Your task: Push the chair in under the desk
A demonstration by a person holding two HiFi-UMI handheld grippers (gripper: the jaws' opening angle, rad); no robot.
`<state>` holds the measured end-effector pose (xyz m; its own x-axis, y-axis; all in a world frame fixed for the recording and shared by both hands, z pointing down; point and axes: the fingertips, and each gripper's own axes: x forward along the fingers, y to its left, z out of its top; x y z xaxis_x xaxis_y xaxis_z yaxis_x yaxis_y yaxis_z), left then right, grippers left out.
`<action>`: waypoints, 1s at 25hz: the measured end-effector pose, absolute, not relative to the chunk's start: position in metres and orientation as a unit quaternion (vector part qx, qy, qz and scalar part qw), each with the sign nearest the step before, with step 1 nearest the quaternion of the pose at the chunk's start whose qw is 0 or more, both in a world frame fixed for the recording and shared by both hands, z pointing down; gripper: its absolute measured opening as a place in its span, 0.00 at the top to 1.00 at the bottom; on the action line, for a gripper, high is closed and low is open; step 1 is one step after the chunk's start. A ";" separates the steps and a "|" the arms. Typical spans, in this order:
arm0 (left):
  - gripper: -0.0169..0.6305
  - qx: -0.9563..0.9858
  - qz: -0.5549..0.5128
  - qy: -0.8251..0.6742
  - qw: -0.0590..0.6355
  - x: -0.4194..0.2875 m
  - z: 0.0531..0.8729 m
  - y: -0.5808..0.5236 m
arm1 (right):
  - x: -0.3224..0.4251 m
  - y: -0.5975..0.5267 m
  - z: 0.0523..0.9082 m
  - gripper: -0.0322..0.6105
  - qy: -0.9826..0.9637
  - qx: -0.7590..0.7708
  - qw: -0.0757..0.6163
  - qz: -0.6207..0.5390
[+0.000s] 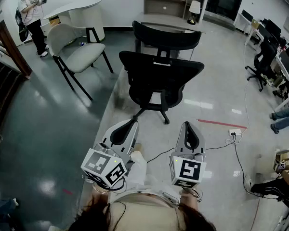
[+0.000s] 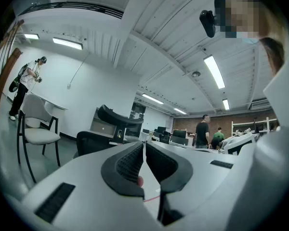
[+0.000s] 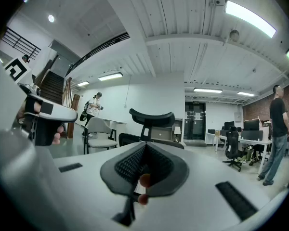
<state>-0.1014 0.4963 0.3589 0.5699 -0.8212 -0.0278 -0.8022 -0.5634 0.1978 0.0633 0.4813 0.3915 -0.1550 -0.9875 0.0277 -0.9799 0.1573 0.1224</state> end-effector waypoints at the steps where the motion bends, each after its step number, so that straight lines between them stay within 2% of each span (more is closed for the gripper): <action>1: 0.93 0.881 -0.057 -0.463 0.079 -0.102 0.358 0.495 | 0.063 0.481 0.391 0.92 -0.760 0.647 0.050 -0.039; 25: 0.93 0.876 -0.009 -0.480 0.054 -0.097 0.373 0.434 | 0.062 0.419 0.392 0.92 -0.775 0.628 0.056 -0.050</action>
